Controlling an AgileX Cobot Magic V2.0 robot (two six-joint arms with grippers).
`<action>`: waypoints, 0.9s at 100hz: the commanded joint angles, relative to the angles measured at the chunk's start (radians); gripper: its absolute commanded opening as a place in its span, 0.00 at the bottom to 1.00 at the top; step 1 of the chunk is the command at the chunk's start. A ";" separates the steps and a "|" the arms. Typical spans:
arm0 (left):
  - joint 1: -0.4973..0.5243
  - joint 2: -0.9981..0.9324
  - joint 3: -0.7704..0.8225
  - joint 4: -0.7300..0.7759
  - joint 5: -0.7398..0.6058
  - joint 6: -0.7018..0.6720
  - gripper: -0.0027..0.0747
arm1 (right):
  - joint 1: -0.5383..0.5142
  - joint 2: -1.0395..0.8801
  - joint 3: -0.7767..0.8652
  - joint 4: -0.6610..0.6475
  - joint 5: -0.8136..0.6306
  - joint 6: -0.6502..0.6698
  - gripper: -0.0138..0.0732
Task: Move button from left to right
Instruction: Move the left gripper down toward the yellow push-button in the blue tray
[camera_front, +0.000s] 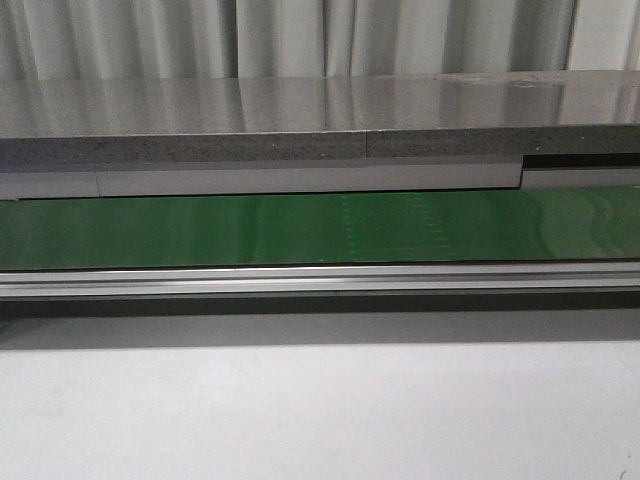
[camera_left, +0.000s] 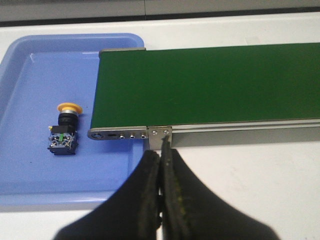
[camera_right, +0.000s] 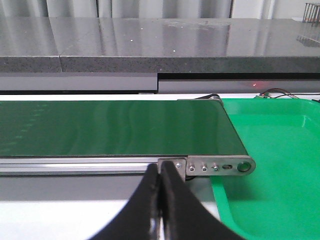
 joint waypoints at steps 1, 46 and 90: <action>-0.007 0.035 -0.039 -0.018 -0.072 -0.010 0.01 | -0.007 -0.012 -0.017 -0.009 -0.086 -0.001 0.08; -0.007 0.067 -0.039 -0.017 -0.067 -0.005 0.09 | -0.007 -0.012 -0.017 -0.009 -0.086 -0.001 0.08; -0.002 0.068 -0.039 0.004 -0.083 -0.004 0.81 | -0.007 -0.012 -0.017 -0.009 -0.086 -0.001 0.08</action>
